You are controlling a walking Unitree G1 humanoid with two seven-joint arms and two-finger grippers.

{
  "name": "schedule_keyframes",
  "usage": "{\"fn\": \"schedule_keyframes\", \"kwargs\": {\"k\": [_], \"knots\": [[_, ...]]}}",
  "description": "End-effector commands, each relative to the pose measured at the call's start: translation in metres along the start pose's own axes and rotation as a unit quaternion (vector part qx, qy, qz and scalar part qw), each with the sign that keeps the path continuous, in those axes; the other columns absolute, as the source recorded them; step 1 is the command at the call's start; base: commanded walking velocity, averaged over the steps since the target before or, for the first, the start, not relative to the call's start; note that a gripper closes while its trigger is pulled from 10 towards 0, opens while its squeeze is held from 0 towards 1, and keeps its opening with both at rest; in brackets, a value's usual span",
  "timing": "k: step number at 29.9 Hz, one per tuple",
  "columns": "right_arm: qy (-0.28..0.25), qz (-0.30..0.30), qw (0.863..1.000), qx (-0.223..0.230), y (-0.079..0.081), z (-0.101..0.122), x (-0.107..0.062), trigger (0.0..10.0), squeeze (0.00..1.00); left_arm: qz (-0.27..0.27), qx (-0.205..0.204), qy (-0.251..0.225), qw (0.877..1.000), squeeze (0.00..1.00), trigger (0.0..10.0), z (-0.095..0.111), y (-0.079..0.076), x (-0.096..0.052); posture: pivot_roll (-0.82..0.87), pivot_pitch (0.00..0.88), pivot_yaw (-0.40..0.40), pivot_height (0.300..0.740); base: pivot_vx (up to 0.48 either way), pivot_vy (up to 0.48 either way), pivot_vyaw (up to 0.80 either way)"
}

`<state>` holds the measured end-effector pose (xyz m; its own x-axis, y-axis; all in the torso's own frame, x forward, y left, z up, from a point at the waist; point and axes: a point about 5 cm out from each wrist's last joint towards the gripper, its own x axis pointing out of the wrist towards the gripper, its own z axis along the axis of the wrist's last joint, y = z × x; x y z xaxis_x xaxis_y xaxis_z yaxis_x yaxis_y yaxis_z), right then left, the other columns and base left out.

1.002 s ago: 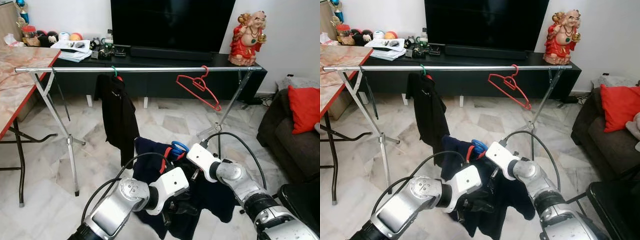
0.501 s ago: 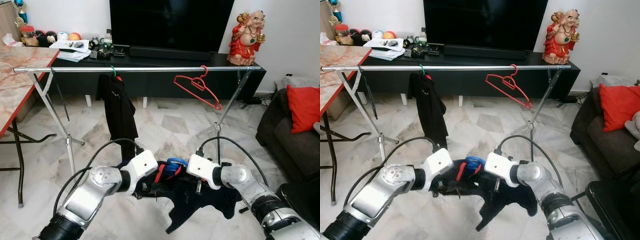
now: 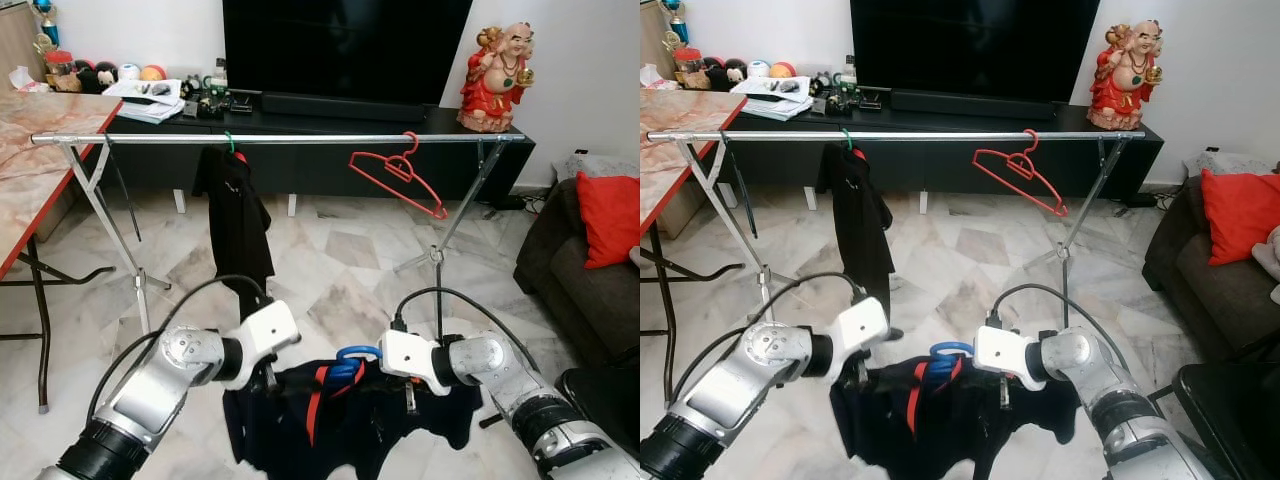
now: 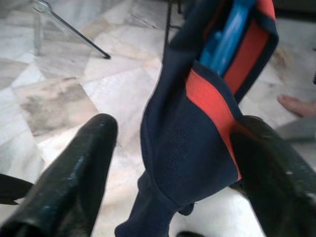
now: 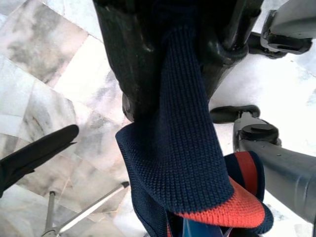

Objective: Hang hanger

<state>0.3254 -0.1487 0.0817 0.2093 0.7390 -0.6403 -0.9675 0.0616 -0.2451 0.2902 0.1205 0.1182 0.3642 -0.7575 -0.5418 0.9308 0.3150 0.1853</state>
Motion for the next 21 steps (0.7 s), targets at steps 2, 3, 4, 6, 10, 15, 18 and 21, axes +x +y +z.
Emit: {"fn": "schedule_keyframes", "kwargs": {"k": [2,3,4,6,10,15,18,21], "knots": [[-0.024,-0.01,1.0,-0.018,-0.006,0.009,-0.004,0.0,0.0,-0.026,0.006,0.004,1.0,1.0,10.0,-0.002,-0.007,0.006,0.12,0.0,-0.099,0.74,0.0,0.0,0.0],[-0.025,-0.008,0.999,-0.018,-0.006,0.009,-0.004,0.0,0.0,-0.034,0.008,0.004,0.999,1.0,10.0,-0.001,-0.009,0.007,0.12,0.0,-0.098,0.74,0.0,0.0,0.0],[-0.025,-0.008,0.999,-0.018,-0.006,0.009,-0.004,0.0,0.0,-0.034,0.008,0.004,0.999,1.0,10.0,-0.001,-0.009,0.007,0.12,0.0,-0.098,0.74,0.0,0.0,0.0],[-0.032,-0.003,0.999,-0.02,-0.005,0.012,-0.002,0.0,0.0,-0.049,0.013,0.002,0.999,1.0,10.0,0.0,-0.016,0.014,0.12,0.0,-0.097,0.74,0.0,0.0,0.0],[-0.042,-0.003,0.999,-0.023,-0.004,0.015,0.0,0.0,0.0,-0.052,0.019,0.004,0.998,0.0,10.0,0.002,-0.02,0.022,0.12,0.0,-0.096,0.74,0.0,0.0,0.0],[-0.053,0.007,0.998,-0.023,-0.001,0.017,0.003,0.0,0.0,-0.054,0.015,-0.009,0.998,0.0,10.0,0.007,-0.024,0.03,0.12,0.0,-0.097,0.74,0.0,0.0,0.0],[-0.054,0.01,0.998,-0.023,0.0,0.017,0.004,0.0,0.0,-0.055,0.014,-0.013,0.998,0.0,10.0,0.008,-0.026,0.032,0.12,0.0,-0.097,0.74,0.0,0.0,0.0],[-0.054,0.011,0.998,-0.021,0.0,0.017,0.005,0.0,0.0,-0.046,0.009,-0.024,0.999,0.0,0.0,0.01,-0.025,0.034,0.12,0.0,-0.096,0.74,0.0,0.0,0.0]]}}
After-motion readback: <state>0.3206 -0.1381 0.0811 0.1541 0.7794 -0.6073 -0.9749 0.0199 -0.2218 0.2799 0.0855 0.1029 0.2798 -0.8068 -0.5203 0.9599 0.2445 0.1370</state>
